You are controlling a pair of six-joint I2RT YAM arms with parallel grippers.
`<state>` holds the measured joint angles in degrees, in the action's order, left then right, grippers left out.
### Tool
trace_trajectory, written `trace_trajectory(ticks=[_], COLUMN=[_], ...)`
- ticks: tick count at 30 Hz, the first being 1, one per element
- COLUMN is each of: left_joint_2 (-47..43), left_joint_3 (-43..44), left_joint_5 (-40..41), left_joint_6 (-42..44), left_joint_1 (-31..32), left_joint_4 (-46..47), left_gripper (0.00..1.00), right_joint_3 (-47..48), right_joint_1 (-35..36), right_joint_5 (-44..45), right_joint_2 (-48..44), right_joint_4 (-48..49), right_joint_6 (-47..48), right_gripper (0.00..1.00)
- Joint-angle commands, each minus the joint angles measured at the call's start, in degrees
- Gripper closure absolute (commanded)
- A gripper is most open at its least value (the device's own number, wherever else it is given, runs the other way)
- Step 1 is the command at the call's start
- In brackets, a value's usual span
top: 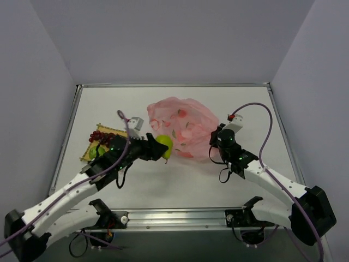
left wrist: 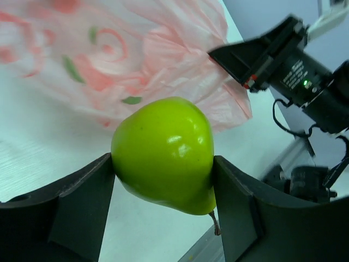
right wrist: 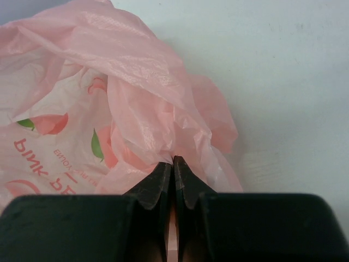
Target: Take the fake fruits out of the plastic bag
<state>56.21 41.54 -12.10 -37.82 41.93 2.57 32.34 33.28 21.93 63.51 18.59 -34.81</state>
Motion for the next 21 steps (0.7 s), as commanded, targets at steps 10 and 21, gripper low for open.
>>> trace_trajectory(ticks=[10, 21], left_joint_2=[-31.9, -13.9], left_joint_3=[-8.0, -8.9], left_joint_5=[47.0, 49.6], left_joint_6=[-13.7, -7.4], left_joint_1=[-1.5, -7.2], left_joint_4=[-43.9, -32.7], left_gripper=[0.97, 0.96], right_joint_3=[0.7, -1.3], right_joint_1=[-4.1, -5.7], right_joint_5=[-5.8, -9.1], right_joint_2=[-0.3, 0.4], right_joint_4=[3.9, 6.3], right_joint_6=[4.7, 5.1], right_gripper=[1.00, 1.00])
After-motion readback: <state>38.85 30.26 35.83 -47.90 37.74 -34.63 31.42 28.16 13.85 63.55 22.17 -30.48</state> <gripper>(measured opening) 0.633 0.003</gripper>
